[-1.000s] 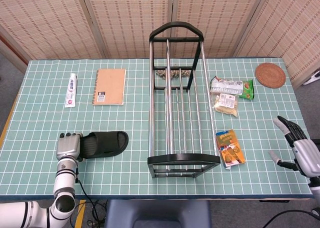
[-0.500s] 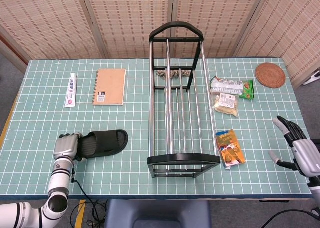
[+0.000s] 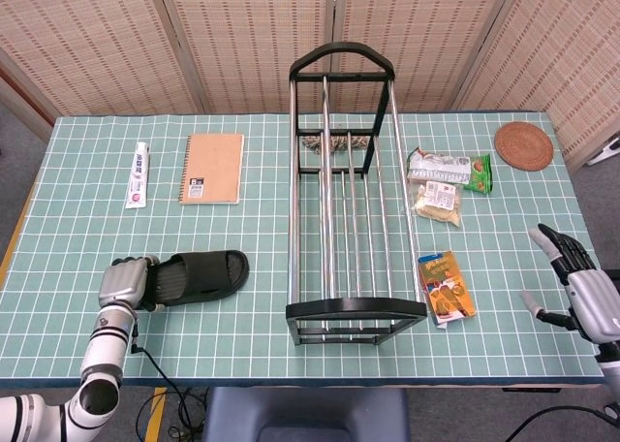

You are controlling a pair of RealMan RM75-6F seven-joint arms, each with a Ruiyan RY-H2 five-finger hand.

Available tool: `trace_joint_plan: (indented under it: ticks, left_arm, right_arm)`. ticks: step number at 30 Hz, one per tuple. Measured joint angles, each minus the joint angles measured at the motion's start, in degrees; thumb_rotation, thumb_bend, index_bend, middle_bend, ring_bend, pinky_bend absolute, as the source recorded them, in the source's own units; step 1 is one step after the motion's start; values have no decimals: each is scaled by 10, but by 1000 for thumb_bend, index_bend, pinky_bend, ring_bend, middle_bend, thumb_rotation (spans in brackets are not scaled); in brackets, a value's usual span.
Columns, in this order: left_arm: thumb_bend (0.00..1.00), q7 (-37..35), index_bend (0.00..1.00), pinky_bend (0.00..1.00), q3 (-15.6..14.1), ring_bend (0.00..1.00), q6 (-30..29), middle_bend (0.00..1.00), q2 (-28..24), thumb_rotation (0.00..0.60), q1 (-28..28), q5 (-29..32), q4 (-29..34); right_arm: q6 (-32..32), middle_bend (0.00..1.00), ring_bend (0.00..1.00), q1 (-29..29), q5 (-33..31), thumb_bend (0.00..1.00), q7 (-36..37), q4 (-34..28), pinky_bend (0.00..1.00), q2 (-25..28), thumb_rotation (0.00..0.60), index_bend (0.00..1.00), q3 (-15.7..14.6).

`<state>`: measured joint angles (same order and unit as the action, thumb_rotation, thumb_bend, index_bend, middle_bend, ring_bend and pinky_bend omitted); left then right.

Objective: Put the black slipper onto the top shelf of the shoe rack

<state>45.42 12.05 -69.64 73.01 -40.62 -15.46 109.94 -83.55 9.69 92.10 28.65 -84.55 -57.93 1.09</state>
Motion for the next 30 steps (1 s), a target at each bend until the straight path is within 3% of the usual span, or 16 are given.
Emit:
trace_joint_plan:
  ticks: [20, 30]
  left_arm:
    - [154, -69, 413, 130, -8, 175, 44, 293, -125, 600, 5, -25, 77]
    - [154, -48, 412, 130, -10, 175, 36, 293, -144, 600, -35, -13, 98]
  right_arm:
    - [-12, 0, 0, -7, -1, 339, -27, -9, 0, -2, 600, 0, 4]
    - [-27, 0, 0, -5, 6, 339, -39, -11, 0, -6, 600, 0, 13]
